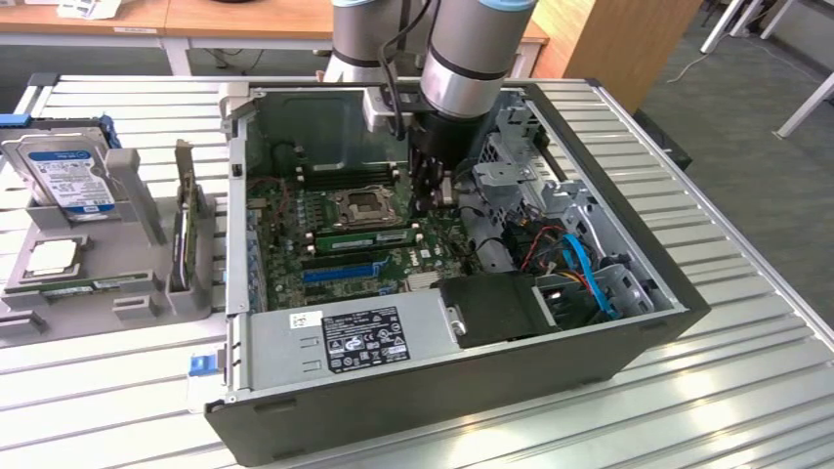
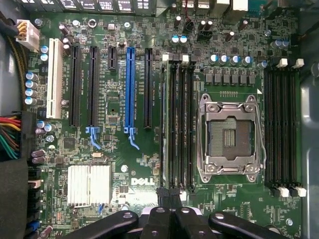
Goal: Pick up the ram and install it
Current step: 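Press down the ram until it locks into place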
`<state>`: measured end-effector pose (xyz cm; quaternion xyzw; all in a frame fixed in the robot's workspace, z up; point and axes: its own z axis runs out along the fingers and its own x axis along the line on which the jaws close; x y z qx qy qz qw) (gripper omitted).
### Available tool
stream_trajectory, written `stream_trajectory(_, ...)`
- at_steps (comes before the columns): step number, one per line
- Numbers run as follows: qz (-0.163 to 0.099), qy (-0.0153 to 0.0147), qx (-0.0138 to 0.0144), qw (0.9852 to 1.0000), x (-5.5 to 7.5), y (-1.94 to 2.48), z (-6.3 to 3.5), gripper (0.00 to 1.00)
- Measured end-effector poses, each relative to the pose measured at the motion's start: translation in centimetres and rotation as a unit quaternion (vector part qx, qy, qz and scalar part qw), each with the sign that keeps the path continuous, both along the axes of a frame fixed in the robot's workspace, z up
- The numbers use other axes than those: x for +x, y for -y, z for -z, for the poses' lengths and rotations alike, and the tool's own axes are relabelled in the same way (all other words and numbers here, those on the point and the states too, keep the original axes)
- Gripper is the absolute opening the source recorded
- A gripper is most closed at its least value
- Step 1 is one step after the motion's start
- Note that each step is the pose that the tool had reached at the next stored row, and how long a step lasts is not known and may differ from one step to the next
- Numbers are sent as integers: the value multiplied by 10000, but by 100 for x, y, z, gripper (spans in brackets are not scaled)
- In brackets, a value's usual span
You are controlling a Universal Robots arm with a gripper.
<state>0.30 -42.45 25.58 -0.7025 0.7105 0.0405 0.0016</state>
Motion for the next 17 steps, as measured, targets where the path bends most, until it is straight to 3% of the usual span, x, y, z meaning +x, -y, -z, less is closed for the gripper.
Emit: stream_trajectory(17, 0, 0, 0, 10000, 0, 0, 105, 10)
